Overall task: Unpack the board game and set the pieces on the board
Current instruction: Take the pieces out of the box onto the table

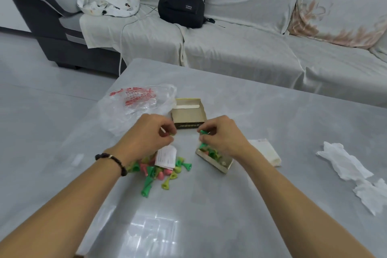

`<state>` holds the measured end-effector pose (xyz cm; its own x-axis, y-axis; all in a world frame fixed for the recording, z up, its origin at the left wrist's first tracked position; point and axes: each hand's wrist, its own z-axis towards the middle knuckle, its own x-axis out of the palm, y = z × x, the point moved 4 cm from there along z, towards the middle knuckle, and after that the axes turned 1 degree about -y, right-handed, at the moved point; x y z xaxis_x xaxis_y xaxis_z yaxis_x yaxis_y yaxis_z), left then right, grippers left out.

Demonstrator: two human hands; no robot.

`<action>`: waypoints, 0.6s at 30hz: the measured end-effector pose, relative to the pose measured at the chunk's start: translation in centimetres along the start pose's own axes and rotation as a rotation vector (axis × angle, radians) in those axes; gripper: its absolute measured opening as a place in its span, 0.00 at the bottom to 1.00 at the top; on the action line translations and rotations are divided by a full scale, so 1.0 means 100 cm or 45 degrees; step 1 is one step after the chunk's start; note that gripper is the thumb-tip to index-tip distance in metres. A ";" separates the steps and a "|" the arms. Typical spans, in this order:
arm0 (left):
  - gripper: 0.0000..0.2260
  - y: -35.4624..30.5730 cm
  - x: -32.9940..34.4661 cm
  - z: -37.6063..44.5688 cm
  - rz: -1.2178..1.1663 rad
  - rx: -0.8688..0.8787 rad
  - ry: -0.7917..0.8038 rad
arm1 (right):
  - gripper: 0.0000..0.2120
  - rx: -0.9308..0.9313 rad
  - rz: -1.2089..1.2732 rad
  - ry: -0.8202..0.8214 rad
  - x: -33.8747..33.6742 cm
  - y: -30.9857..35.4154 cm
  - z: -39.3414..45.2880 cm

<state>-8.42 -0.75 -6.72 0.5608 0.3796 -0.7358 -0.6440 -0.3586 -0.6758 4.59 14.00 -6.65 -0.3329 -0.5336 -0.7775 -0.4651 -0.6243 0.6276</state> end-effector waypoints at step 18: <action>0.12 0.032 -0.004 -0.039 0.392 0.094 0.058 | 0.26 -0.036 -0.175 0.275 0.042 0.029 -0.008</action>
<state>-8.74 -5.39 -8.75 0.3554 0.2241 -0.9075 -0.8222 -0.3868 -0.4175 2.48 9.50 -8.00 -0.0841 -0.5502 -0.8308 -0.4700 -0.7133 0.5199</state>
